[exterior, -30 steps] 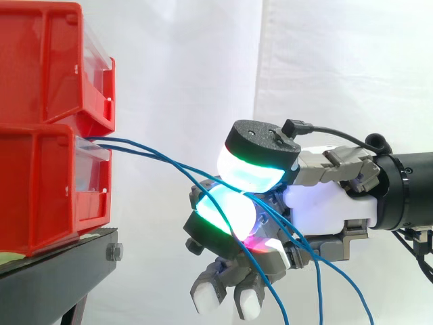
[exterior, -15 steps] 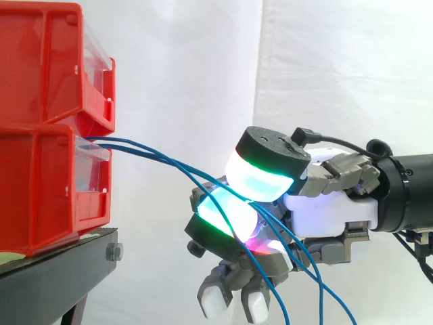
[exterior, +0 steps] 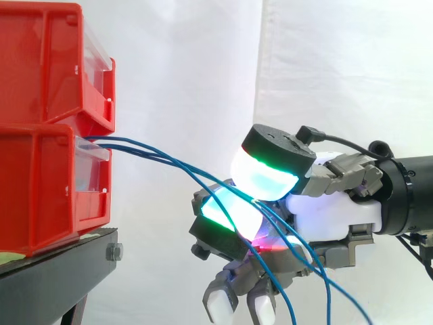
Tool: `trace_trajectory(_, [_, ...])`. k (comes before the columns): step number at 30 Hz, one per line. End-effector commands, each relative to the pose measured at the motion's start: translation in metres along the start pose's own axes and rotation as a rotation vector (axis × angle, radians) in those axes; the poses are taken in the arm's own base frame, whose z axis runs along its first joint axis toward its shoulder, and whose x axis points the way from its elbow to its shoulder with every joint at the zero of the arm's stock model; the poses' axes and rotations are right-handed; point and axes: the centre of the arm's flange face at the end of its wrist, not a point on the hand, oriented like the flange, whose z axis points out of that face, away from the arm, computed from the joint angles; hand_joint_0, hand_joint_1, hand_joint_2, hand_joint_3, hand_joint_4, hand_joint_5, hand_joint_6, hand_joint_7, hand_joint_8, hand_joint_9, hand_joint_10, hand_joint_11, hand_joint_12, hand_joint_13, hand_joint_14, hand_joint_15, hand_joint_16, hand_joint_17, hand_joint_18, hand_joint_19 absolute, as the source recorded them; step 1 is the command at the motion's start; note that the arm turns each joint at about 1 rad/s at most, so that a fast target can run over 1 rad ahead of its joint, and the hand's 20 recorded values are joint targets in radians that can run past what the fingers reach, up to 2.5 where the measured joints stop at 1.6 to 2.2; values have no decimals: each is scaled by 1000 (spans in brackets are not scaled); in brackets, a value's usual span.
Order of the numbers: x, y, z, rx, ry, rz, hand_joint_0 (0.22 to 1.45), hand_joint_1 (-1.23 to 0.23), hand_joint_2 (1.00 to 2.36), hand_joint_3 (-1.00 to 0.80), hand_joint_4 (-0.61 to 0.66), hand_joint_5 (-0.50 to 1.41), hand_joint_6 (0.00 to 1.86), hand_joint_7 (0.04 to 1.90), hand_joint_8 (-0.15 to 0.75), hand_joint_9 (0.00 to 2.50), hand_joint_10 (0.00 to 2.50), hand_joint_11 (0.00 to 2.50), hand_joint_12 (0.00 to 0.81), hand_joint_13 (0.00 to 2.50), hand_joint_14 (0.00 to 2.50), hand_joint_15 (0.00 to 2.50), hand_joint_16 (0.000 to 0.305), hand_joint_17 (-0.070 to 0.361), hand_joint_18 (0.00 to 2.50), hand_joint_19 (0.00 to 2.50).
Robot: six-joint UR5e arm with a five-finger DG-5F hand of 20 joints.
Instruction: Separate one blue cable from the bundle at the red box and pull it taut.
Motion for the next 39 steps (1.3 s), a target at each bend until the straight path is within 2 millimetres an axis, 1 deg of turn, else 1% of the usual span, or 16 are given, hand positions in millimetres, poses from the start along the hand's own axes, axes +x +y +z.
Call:
trace_trajectory(1, [2, 0, 0, 0, 3, 7, 618, -571, 1000, -500, -94, -125, 884, 1242, 287, 1278, 24, 1103, 339, 750, 20, 520, 45, 102, 738, 743])
trace_trajectory(3, [2, 0, 0, 0, 3, 7, 621, -538, 1000, -500, -85, -124, 881, 1175, 279, 1281, 24, 1092, 332, 751, 20, 520, 46, 103, 735, 748])
trace_trajectory(6, [3, 0, 1, -1, 4, 8, 624, -488, 1000, -500, -60, -121, 869, 1134, 271, 1282, 25, 1080, 337, 749, 22, 522, 46, 104, 728, 758])
trace_trajectory(10, [3, 1, 0, -1, 4, 8, 630, -490, 1000, -500, -2, -120, 835, 1127, 280, 1279, 25, 1086, 340, 747, 22, 529, 47, 105, 721, 761])
trace_trajectory(14, [3, 0, 1, 0, 3, 10, 628, -501, 1005, -441, 35, -124, 821, 1100, 286, 1265, 24, 1093, 347, 750, 22, 537, 47, 106, 715, 763])
trace_trajectory(18, [3, 1, 0, 0, 3, 10, 628, -488, 1004, -444, 51, -125, 814, 1112, 291, 1257, 25, 1094, 349, 743, 21, 534, 47, 107, 714, 765])
trace_trajectory(21, [3, 2, 1, -4, 4, 10, 595, -458, 1000, -500, 51, -127, 813, 1112, 292, 1259, 24, 1087, 350, 745, 20, 538, 48, 108, 714, 772])
trace_trajectory(26, [3, 1, 1, -2, 2, 11, 512, -432, 1000, -500, 72, -127, 812, 1098, 319, 1264, 23, 1074, 372, 763, 22, 545, 53, 118, 741, 762])
trace_trajectory(28, [3, 0, 1, 0, 3, 18, 490, -465, 1000, -500, 77, -126, 813, 1088, 327, 1272, 22, 1076, 381, 772, 19, 541, 55, 123, 755, 751])
trace_trajectory(30, [3, 0, 1, 0, 3, 27, 474, -541, 1000, -500, 90, -127, 814, 1101, 333, 1279, 22, 1083, 388, 783, 20, 537, 56, 126, 770, 745])
trace_trajectory(33, [3, 0, 1, -2, 2, 33, 478, -701, 1000, -500, 87, -140, 831, 1140, 333, 1266, 22, 1128, 385, 798, 20, 546, 55, 125, 770, 739])
trace_trajectory(34, [3, 0, 1, -2, 2, 31, 498, -773, 1000, -500, 85, -146, 838, 1157, 325, 1256, 24, 1150, 374, 794, 20, 546, 54, 121, 760, 739])
trace_trajectory(35, [3, 0, 1, -2, 2, 33, 510, -794, 1000, -500, 84, -149, 842, 1166, 321, 1249, 23, 1165, 368, 791, 20, 548, 53, 120, 754, 734])
trace_trajectory(36, [3, 1, 1, -2, 4, 33, 551, -828, 1000, -500, 75, -157, 851, 1178, 302, 1222, 24, 1211, 359, 781, 21, 559, 51, 115, 738, 738])
trace_trajectory(38, [3, 0, 1, -2, 2, 33, 597, -862, 1000, -500, 67, -164, 858, 1207, 298, 1212, 27, 1216, 352, 773, 23, 557, 50, 112, 727, 745])
trace_trajectory(39, [3, 0, 1, 0, 3, 33, 642, -876, 1000, -500, 63, -166, 863, 1213, 300, 1209, 25, 1224, 347, 775, 22, 564, 49, 111, 729, 736])
